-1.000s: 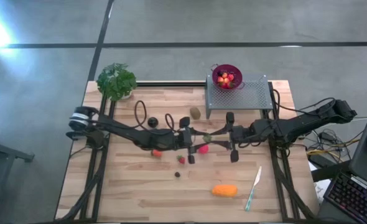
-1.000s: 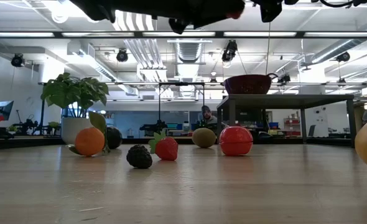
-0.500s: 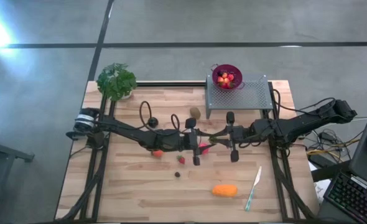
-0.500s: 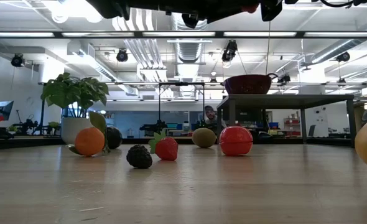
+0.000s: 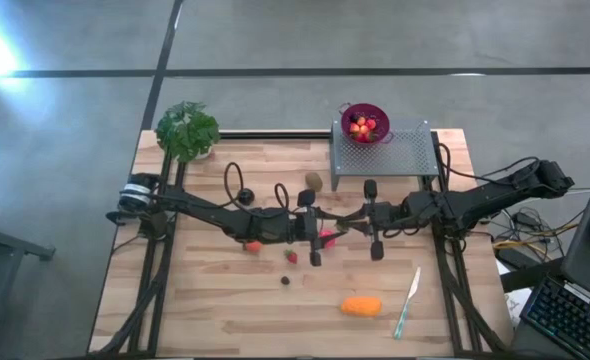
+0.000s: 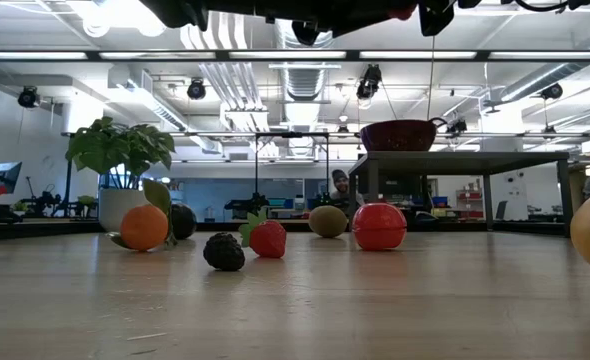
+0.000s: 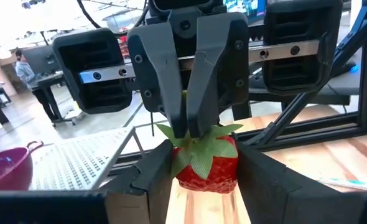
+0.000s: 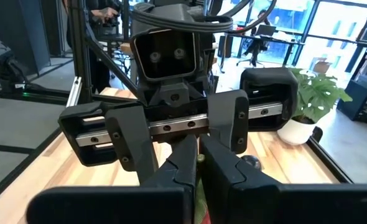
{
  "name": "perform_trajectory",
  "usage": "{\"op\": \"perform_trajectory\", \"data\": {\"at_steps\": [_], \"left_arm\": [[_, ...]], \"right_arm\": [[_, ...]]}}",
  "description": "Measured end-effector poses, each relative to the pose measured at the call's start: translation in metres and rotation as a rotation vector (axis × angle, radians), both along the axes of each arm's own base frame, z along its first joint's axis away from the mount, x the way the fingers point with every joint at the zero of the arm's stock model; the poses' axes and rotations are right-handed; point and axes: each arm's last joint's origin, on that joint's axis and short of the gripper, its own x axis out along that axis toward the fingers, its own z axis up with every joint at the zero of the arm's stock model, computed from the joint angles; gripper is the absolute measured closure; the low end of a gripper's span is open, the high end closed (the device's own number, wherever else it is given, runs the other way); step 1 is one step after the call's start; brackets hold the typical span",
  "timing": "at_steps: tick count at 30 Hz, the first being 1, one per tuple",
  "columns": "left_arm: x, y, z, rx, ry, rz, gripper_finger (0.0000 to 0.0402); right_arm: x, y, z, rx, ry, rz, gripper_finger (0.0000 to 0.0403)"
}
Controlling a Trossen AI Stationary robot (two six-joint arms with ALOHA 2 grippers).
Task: Pick & Place Fruit
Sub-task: Put the strawberry into the violet strainer bowl on the shelf
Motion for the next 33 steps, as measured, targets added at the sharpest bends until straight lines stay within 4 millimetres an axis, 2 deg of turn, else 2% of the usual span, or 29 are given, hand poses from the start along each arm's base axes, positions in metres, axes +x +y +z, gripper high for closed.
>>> {"op": "perform_trajectory", "data": {"at_steps": [4, 9, 13, 17, 22, 27, 33], "left_arm": [[-0.001, 0.000, -0.001, -0.034, 0.020, -0.001, 0.0217], [-0.002, 0.001, -0.006, -0.003, 0.097, 0.021, 0.0147], [-0.016, 0.006, 0.002, 0.078, 0.219, 0.096, 0.0101], [-0.034, 0.014, 0.015, 0.034, 0.302, 0.127, 0.0087], [-0.056, 0.027, 0.011, 0.006, 0.275, 0.152, 0.0090], [-0.070, 0.036, -0.006, -0.019, 0.182, 0.159, 0.0090], [-0.079, 0.037, -0.014, 0.002, 0.121, 0.148, 0.0088]], "right_arm": [[0.000, 0.000, 0.000, 0.003, 0.003, 0.000, 0.0394], [-0.001, 0.000, -0.002, 0.028, 0.033, -0.005, 0.0394], [-0.007, -0.004, 0.006, 0.064, 0.109, -0.078, 0.0394], [-0.013, -0.012, 0.017, 0.014, 0.181, -0.223, 0.0394], [-0.018, -0.042, 0.054, -0.006, 0.216, -0.383, 0.0394], [-0.027, -0.084, 0.084, 0.021, 0.272, -0.551, 0.0394], [-0.035, -0.131, 0.098, 0.115, 0.297, -0.611, 0.0394]]}}
